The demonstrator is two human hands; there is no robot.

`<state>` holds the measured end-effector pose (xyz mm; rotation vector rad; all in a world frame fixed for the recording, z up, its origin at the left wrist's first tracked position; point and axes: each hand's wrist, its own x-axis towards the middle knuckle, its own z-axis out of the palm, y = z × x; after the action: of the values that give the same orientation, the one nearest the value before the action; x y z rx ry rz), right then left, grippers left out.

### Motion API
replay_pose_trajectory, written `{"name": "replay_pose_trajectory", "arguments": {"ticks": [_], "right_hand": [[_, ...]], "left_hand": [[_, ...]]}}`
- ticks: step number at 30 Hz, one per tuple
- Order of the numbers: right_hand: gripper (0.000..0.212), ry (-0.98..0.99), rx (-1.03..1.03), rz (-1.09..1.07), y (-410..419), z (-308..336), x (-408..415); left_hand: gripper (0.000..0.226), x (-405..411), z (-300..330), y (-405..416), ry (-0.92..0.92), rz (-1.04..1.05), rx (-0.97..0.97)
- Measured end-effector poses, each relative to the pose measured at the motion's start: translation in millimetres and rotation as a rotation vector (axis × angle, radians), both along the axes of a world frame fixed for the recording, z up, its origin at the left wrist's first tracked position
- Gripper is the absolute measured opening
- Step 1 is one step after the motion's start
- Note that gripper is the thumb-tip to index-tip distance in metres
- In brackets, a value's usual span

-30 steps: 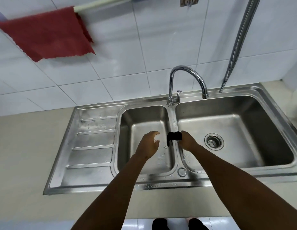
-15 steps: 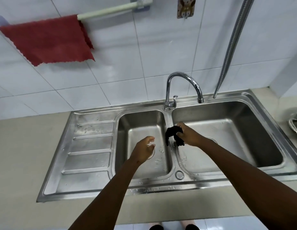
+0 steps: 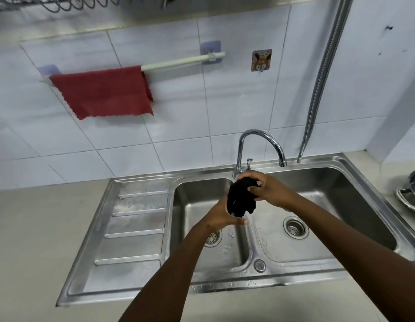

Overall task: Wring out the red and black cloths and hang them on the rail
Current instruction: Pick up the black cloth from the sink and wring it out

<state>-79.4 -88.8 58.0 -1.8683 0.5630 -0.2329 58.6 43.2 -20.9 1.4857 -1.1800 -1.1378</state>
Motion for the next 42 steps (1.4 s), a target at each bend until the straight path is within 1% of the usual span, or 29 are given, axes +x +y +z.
{"name": "replay_pose_trajectory", "arguments": {"ticks": [2, 5, 7, 8, 9, 11, 12, 13, 14, 16, 17, 18, 19, 20, 22, 24, 26, 27, 28, 29, 31, 32, 33, 35, 37, 38, 39, 41, 42], "right_hand": [[0.045, -0.037, 0.022, -0.041, 3.8, 0.9, 0.9], [0.051, -0.057, 0.017, -0.126, 1.9, -3.1, -1.2], [0.056, -0.024, 0.001, -0.113, -3.4, -8.4, -6.6], [0.055, 0.014, -0.024, -0.062, -5.7, -12.2, -10.1], [0.057, 0.081, -0.104, 0.008, -6.4, -14.6, -13.2], [0.079, 0.24, -0.382, 0.121, -4.7, -22.2, -15.5], [0.088, 0.279, -0.519, 0.131, -1.9, -27.3, -13.2], [0.09, 0.295, -0.653, 0.108, 1.8, -33.2, -9.8], [0.086, 0.3, -0.78, 0.064, 5.8, -37.9, -5.8], [0.067, 0.34, -0.979, -0.05, 8.5, -43.8, 1.8], [0.057, 0.354, -1.046, -0.098, 6.7, -43.5, 6.0], [0.048, 0.354, -1.094, -0.126, 4.0, -42.1, 10.0], [0.041, 0.341, -1.129, -0.14, 0.5, -39.3, 14.2], [0.033, 0.33, -1.153, -0.144, -3.1, -35.7, 18.1], [0.019, 0.342, -1.147, -0.124, -8.1, -24.1, 24.4], [0.016, 0.4, -1.119, -0.076, -12.7, -12.9, 30.6], [0.017, 0.471, -1.075, -0.019, -15.6, -3.4, 38.0], [0.021, 0.516, -1.004, 0.02, -16.4, 2.1, 42.5], [0.022, 0.551, -0.883, 0.066, -17.1, 7.6, 46.8], [0.019, 0.569, -0.722, 0.12, -17.2, 14.3, 51.1], [0.011, 0.554, -0.448, 0.189, -18.0, 26.7, 56.4], [0.011, 0.526, -0.366, 0.199, -18.6, 31.3, 57.0], [0.012, 0.488, -0.307, 0.202, -19.1, 33.4, 56.1], [0.016, 0.39, -0.266, 0.223, -17.6, 32.2, 54.0], [0.038, 0.267, -0.336, 0.189, -15.4, 24.7, 53.9], [0.05, 0.194, -0.433, 0.13, -15.0, 20.9, 53.5], [0.055, 0.118, -0.576, 0.082, -15.6, 17.3, 53.7], [0.045, 0.015, -0.94, 0.076, -14.9, 12.2, 55.2], [0.038, -0.006, -1.073, 0.097, -13.9, 11.3, 56.4]], "left_hand": [[0.071, 2.0, 6.4, -4.7, -0.03, 0.033, -0.019], [0.032, 10.3, 6.4, -8.3, -0.208, 0.117, 0.066], [0.017, 14.7, 9.7, -9.6, -0.251, 0.084, 0.153], [0.011, 16.6, 15.3, -10.4, -0.262, 0.05, 0.182], [0.01, 18.6, 20.6, -11.8, -0.268, 0.017, 0.208], [0.016, 22.5, 30.5, -15.5, -0.21, -0.025, 0.265], [0.019, 23.4, 35.8, -16.5, -0.141, -0.042, 0.295], [0.021, 23.8, 40.4, -17.6, -0.044, -0.059, 0.32], [0.022, 23.9, 44.8, -19.2, 0.068, -0.076, 0.339], [0.026, 24.4, 52.9, -23.2, 0.246, -0.078, 0.356], [0.028, 25.5, 57.5, -25.0, 0.274, -0.059, 0.368], [0.028, 27.0, 61.7, -25.8, 0.259, -0.041, 0.385], [0.026, 29.3, 65.5, -25.8, 0.195, -0.031, 0.398], [0.023, 31.3, 69.8, -24.7, 0.094, -0.034, 0.399], [0.024, 36.6, 78.3, -21.1, -0.185, -0.065, 0.362], [0.025, 41.4, 84.7, -20.0, -0.486, -0.073, 0.28], [0.027, 45.7, 85.9, -19.1, -0.69, -0.036, 0.174], [0.024, 47.8, 85.8, -17.4, -0.78, -0.003, 0.128], [0.022, 50.0, 85.0, -15.3, -0.872, 0.035, 0.089], [0.02, 53.2, 83.3, -12.8, -0.969, 0.076, 0.058], [0.02, 59.5, 78.3, -11.1, -1.143, 0.131, 0.005], [0.021, 62.5, 77.0, -11.1, -1.183, 0.143, -0.007], [0.021, 64.3, 78.1, -11.4, -1.175, 0.148, 0.001], [0.019, 67.1, 85.1, -10.3, -1.024, 0.133, 0.051], [0.021, 70.1, 94.6, -8.5, -0.796, 0.084, 0.119], [0.024, 71.5, 99.7, -7.1, -0.662, 0.069, 0.165], [0.027, 73.1, 104.5, -5.5, -0.514, 0.063, 0.219], [0.03, 75.6, 113.9, -4.3, -0.199, 0.039, 0.33], [0.031, 77.5, 118.3, -5.0, -0.066, 0.02, 0.38]]}}
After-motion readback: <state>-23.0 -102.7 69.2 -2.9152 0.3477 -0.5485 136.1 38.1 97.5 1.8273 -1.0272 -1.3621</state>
